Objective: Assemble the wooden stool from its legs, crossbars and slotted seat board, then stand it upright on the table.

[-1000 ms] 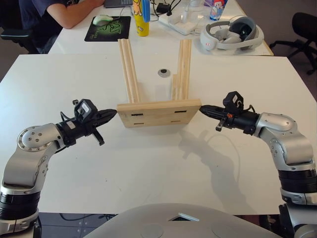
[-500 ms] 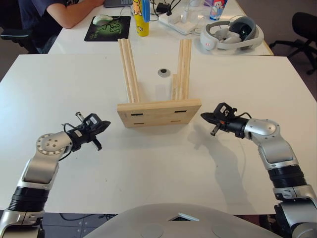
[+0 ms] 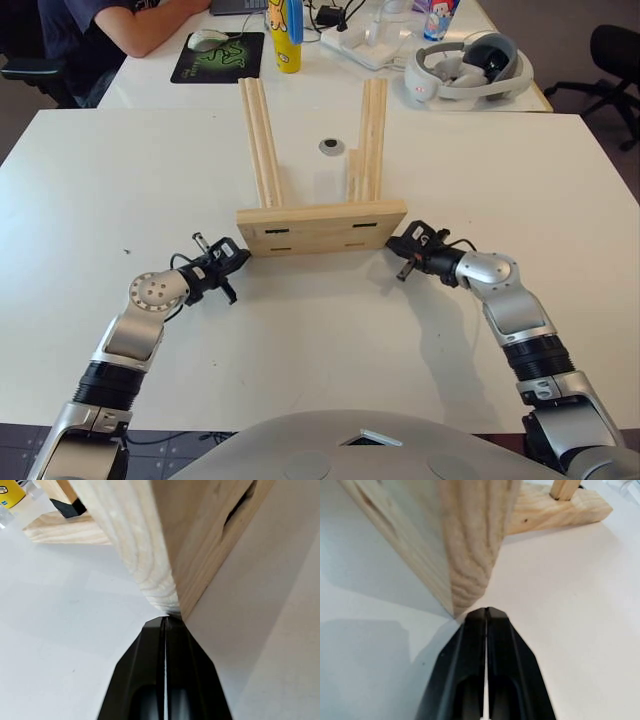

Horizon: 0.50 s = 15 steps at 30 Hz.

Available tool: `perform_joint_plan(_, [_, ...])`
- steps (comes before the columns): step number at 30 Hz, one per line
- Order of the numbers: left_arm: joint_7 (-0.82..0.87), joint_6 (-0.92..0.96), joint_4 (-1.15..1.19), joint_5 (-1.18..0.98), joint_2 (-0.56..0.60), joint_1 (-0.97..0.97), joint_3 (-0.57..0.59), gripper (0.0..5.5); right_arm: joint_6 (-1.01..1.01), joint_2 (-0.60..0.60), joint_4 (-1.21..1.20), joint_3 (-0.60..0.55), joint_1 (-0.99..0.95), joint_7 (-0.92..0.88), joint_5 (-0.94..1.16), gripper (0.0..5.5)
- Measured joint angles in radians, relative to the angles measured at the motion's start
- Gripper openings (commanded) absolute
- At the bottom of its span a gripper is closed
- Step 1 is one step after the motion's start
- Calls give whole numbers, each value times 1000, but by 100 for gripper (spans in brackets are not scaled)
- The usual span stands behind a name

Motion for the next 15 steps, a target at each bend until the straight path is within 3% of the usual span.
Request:
perform_joint_plan(9, [-6,34,-26,5,16,7,8,0,23,-11,-40,-1,13,52,12,2])
perform_joint_plan(15, [-43,168,-144,-77,29,16,72,0,89,-35,-127,-61,33,126,104,2])
